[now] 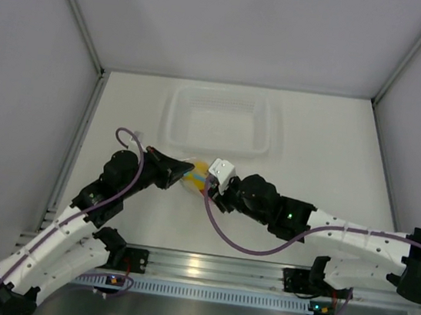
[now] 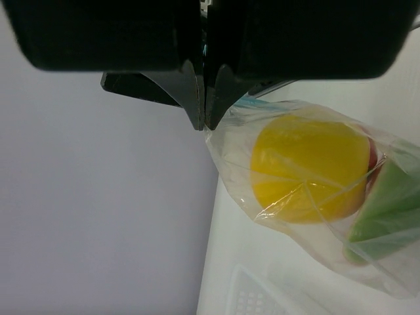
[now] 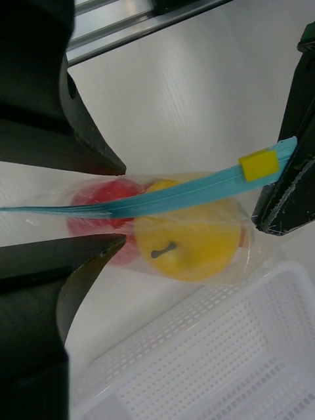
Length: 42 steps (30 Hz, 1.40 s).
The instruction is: Open the zip-top bag and remove the fake food
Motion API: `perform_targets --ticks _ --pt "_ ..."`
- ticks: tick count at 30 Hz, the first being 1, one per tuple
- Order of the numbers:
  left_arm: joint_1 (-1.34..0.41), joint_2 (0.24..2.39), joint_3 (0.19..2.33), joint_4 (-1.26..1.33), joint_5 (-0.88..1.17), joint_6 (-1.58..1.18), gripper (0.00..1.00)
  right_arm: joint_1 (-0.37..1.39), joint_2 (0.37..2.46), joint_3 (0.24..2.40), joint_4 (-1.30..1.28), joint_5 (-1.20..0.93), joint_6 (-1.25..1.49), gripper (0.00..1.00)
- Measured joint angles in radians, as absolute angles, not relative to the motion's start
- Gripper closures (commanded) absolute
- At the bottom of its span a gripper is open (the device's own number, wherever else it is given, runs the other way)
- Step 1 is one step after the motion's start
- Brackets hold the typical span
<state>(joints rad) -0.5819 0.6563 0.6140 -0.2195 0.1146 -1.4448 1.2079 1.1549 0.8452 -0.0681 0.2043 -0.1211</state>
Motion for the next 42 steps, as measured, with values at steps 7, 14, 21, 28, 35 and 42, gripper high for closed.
perform_targets --ticks 7,14,21,28,35,42 --pt "-0.583 0.644 0.638 -0.223 0.116 -1.45 1.0 1.208 1.172 0.845 -0.009 0.223 -0.128 1.0" --pt "-0.584 0.638 0.653 -0.233 0.119 -1.43 1.0 1.207 1.15 0.844 -0.006 0.22 -0.136 1.0" --pt "-0.587 0.647 0.729 -0.233 0.116 -1.291 0.22 1.206 1.044 0.846 -0.073 0.183 -0.135 1.0" --pt "-0.587 0.698 0.833 -0.234 0.088 -1.063 0.02 1.206 0.979 0.864 -0.24 0.14 -0.111 1.0" --pt "-0.587 0.698 0.856 -0.096 0.314 -0.678 0.02 1.206 0.883 0.931 -0.438 0.006 -0.077 1.0" --pt "-0.59 0.602 0.7 0.171 0.701 -0.456 0.06 1.206 0.844 1.019 -0.567 -0.106 -0.068 1.0"
